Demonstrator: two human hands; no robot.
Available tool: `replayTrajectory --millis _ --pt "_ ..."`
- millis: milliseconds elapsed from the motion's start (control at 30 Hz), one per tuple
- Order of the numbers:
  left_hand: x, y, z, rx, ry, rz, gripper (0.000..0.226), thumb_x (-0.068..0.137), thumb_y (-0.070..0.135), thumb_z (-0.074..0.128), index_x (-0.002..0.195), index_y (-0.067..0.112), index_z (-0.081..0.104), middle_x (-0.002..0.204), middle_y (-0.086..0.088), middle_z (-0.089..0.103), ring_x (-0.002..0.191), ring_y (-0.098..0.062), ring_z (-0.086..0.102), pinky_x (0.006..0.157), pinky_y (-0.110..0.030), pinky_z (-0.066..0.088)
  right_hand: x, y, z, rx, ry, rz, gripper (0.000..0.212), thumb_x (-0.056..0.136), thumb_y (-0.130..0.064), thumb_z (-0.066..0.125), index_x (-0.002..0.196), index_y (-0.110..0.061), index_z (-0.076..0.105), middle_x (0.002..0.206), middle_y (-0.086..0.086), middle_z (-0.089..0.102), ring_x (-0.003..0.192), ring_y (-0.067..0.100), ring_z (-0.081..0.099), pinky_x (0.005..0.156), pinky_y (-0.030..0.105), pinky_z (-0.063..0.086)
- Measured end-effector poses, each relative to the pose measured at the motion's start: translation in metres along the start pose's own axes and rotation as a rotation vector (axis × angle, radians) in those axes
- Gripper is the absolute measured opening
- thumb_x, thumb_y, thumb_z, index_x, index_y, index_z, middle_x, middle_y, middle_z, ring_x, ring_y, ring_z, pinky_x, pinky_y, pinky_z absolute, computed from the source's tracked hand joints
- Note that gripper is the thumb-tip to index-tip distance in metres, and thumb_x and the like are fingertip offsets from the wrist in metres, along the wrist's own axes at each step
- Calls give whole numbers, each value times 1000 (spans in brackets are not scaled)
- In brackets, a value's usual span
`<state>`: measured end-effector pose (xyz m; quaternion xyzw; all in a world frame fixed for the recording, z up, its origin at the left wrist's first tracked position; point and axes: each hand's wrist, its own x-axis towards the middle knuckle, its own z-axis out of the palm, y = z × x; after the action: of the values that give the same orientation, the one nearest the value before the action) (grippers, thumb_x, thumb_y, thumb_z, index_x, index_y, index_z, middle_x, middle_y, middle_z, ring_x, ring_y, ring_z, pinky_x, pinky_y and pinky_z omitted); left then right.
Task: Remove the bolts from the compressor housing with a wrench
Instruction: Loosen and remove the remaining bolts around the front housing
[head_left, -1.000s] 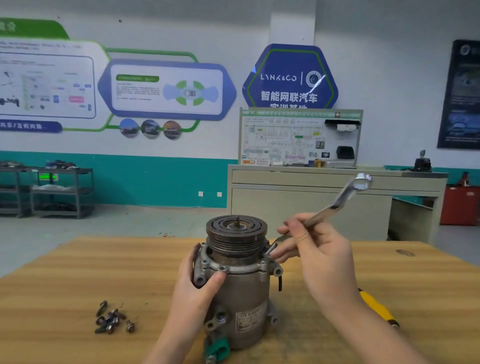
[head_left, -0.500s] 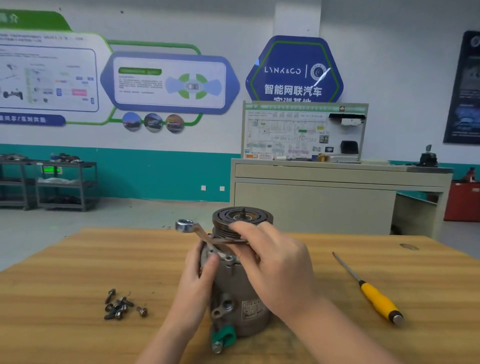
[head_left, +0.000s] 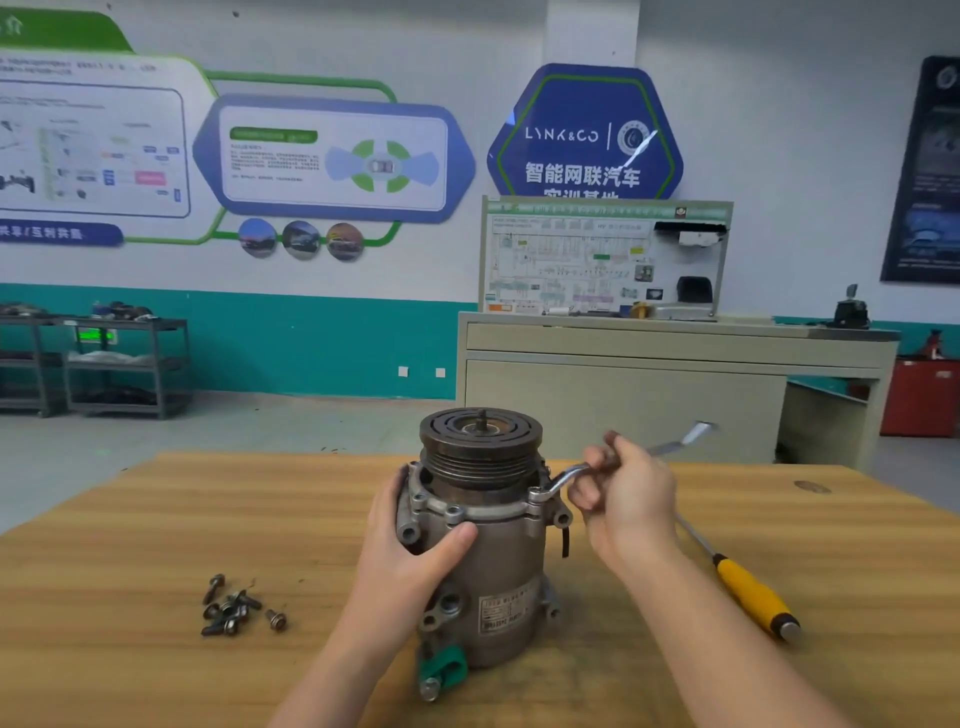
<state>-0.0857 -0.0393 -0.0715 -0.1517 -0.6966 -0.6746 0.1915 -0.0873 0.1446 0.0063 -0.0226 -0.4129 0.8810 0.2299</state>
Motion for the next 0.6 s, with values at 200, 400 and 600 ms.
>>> replayTrajectory --millis 200,400,600 --pt "2 5 -1 -74 -7 -15 94 46 64 77 129 45 37 133 16 52 113 8 54 80 -8 47 23 -21 7 -92 -212 365 29 103 -19 33 82 -7 48 51 7 56 32 11 44 32 16 34" --pt "6 5 -5 16 -39 -21 118 41 65 77 145 36 27 142 12 39 125 -5 45 100 -25 42 5 -34 -11 -83 -286 -18 23 105 -17 33 88 -8 46 67 13 68 57 24 69 49 27 55" --pt "4 8 -3 105 -22 -12 125 40 70 73 149 29 26 137 11 34 122 -4 44 96 -22 38 -29 -21 -13 -385 -349 -492 18 97 -27 44 84 -32 55 77 6 70 58 27 70 51 26 55"
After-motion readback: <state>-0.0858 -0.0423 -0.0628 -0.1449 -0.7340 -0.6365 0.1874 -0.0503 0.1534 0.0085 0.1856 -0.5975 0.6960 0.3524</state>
